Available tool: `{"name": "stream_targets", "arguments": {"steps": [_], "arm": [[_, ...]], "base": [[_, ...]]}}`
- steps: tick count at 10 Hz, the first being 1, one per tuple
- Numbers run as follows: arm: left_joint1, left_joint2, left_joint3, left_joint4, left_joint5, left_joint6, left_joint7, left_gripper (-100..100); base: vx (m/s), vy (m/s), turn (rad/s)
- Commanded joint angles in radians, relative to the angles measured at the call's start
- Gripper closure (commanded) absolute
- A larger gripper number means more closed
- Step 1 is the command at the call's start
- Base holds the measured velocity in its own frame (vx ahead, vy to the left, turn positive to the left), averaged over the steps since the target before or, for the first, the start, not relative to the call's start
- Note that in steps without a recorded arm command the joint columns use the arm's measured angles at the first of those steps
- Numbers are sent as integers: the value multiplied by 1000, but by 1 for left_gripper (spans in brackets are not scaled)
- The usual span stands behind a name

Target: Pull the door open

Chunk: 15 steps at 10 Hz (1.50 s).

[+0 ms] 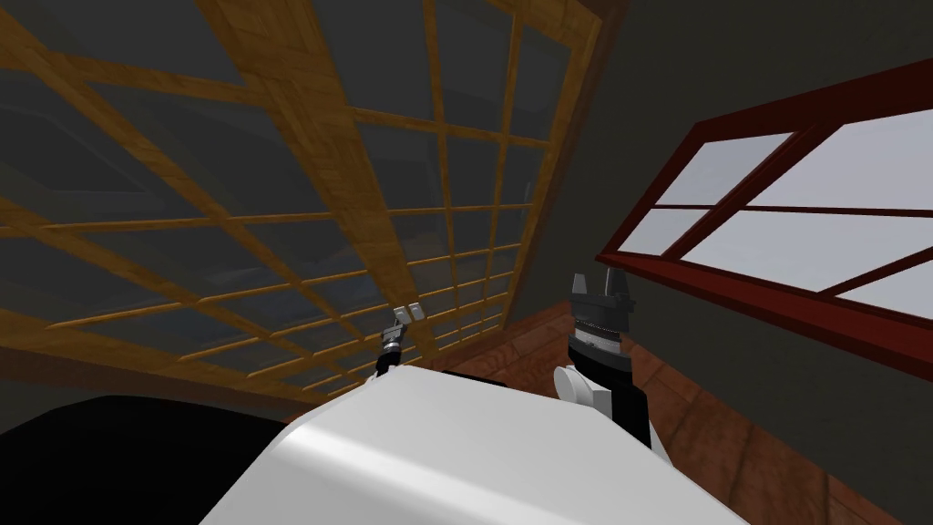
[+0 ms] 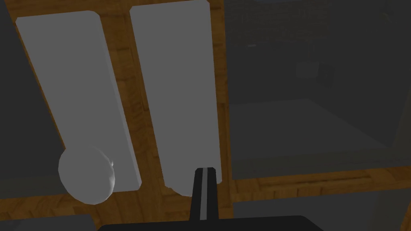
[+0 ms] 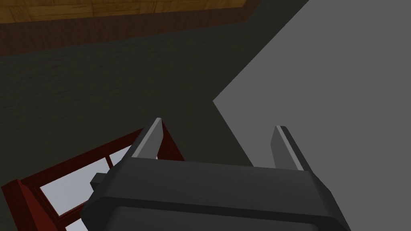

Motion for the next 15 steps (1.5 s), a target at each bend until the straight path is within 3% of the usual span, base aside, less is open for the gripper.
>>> {"name": "stream_targets", "arguments": {"steps": [1,2,3,4,10,12,15], "arm": [[1,4,3,-1,2,0,0,100],[1,4,3,-1,2,0,0,100],[25,11,16,6,6,2,0,-100],[25,11,16,4,6,2,0,-100],[105,34,55,29,19,9,0,-100],[105,34,55,29,19,9,0,-100],[138,45,69,37,24,11,1,-100]], "base": [[1,25,16],[2,23,-8],[-128,-9,138],[-160,-17,83],[-204,-32,97],[-84,-11,18],[-155,-28,86]]}}
